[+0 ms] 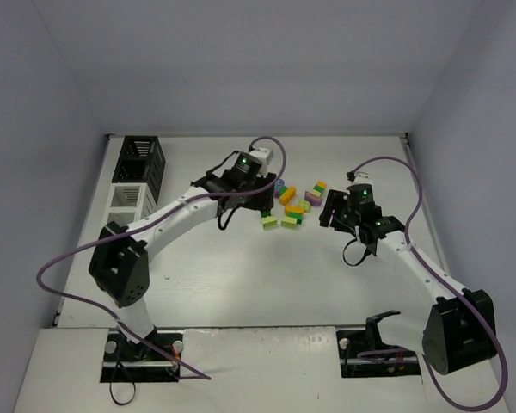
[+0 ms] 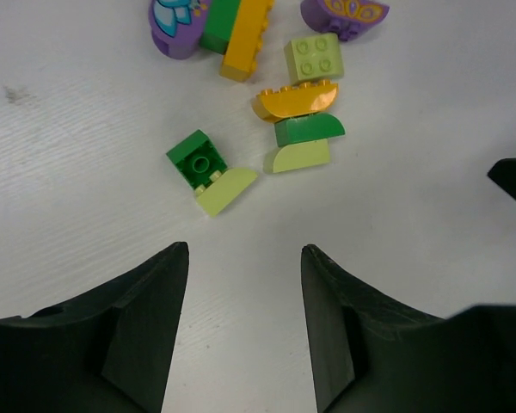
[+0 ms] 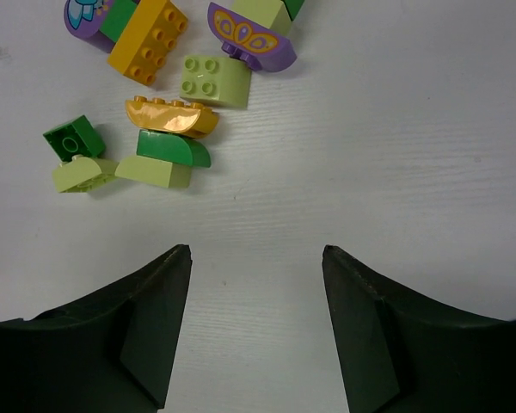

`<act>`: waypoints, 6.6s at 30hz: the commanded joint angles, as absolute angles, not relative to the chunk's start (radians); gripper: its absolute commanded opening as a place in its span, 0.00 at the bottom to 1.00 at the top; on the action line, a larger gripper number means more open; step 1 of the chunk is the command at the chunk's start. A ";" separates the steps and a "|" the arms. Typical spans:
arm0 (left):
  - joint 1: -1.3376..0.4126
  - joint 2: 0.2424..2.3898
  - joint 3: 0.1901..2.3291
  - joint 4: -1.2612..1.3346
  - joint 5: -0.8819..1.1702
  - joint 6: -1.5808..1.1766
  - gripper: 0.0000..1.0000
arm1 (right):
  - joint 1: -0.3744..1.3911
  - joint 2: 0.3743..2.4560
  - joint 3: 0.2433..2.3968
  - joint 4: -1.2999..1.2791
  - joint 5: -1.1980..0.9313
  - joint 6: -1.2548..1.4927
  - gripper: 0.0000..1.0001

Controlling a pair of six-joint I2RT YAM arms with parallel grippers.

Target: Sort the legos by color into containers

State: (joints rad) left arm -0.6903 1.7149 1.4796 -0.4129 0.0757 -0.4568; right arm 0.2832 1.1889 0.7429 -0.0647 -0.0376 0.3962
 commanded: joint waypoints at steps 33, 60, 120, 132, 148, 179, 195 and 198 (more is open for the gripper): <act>-0.722 2.062 1.664 -0.449 0.097 -0.235 0.21 | 0.290 1.055 0.718 -0.014 -0.064 0.383 0.64; -0.235 1.512 1.621 -0.712 -0.115 -0.333 0.07 | 0.291 1.040 0.710 -0.009 -0.100 0.380 0.64; -0.659 1.962 1.742 -0.535 -0.012 -0.219 0.69 | 0.307 1.020 0.687 -0.009 -0.091 0.373 0.75; -0.675 2.186 1.878 -0.534 -0.064 -0.207 0.65 | 0.310 1.014 0.687 -0.021 -0.092 0.374 0.75; -0.649 1.927 1.741 -0.528 -0.204 -0.245 0.11 | 0.325 1.015 0.687 -0.021 -0.090 0.373 0.75; 0.067 1.497 1.384 -0.594 -0.256 -0.350 0.24 | 0.342 0.997 0.669 0.025 -0.152 0.368 0.73; 0.067 1.467 1.408 -0.594 -0.195 -0.371 0.60 | 0.347 0.996 0.664 0.023 -0.071 0.383 0.98; 0.054 1.396 1.388 -0.551 -0.097 -0.373 0.60 | 0.347 0.979 0.664 0.020 -0.032 0.390 1.00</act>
